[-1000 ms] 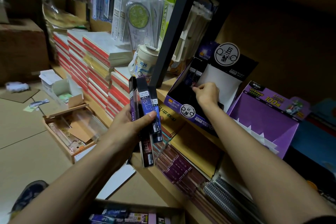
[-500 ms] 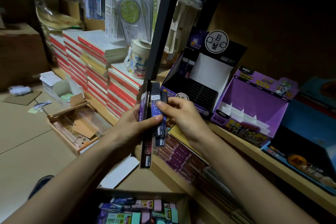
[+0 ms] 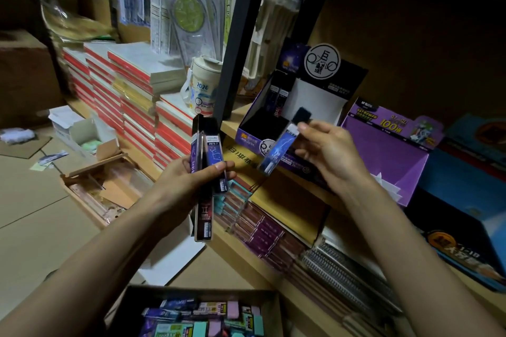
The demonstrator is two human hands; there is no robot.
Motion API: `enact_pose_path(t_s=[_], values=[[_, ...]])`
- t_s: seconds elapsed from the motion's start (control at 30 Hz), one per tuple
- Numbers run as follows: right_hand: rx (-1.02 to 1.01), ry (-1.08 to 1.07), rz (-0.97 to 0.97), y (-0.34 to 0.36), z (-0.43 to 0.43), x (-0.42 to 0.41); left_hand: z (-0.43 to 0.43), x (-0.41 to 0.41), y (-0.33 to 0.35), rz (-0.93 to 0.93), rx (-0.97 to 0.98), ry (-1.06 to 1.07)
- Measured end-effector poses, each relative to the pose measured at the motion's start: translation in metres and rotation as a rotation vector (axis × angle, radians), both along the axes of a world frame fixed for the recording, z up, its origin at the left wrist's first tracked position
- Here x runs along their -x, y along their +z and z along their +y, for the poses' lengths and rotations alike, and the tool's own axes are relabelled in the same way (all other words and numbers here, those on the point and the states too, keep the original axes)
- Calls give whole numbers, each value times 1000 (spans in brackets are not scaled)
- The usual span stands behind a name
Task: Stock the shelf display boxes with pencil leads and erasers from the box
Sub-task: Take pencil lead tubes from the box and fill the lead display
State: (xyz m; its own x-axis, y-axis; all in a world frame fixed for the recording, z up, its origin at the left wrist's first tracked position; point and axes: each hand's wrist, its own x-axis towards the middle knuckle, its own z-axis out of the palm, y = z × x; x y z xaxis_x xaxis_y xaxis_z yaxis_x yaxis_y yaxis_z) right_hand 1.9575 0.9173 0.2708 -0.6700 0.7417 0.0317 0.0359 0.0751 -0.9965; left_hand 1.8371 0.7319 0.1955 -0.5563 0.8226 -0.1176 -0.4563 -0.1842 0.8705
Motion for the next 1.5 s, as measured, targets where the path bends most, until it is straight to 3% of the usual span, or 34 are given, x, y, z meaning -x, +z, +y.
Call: enact_pose_path(t_s=[0.13, 0.43, 0.8, 1.17, 1.33, 1.43, 1.5], values=[[-197, -227, 74, 20, 36, 17, 0, 3, 0, -4, -36, 5], [-721, -433, -141, 17, 76, 75, 5, 2, -11, -22, -7, 14], [-513, -398, -76, -2, 87, 87, 7, -2, -9, 55, 5, 4], [-355, -394, -246, 3, 100, 97, 12, -6, -4, 63, -32, -44], [-507, -396, -517, 12, 89, 90, 10, -5, -3, 54, -37, -42], [-662, -323, -442, 17, 62, 68, 8, -5, -1, 41, -48, -56], [-633, -195, -353, 16, 33, 50, 8, -7, 0, 51, -53, -78]])
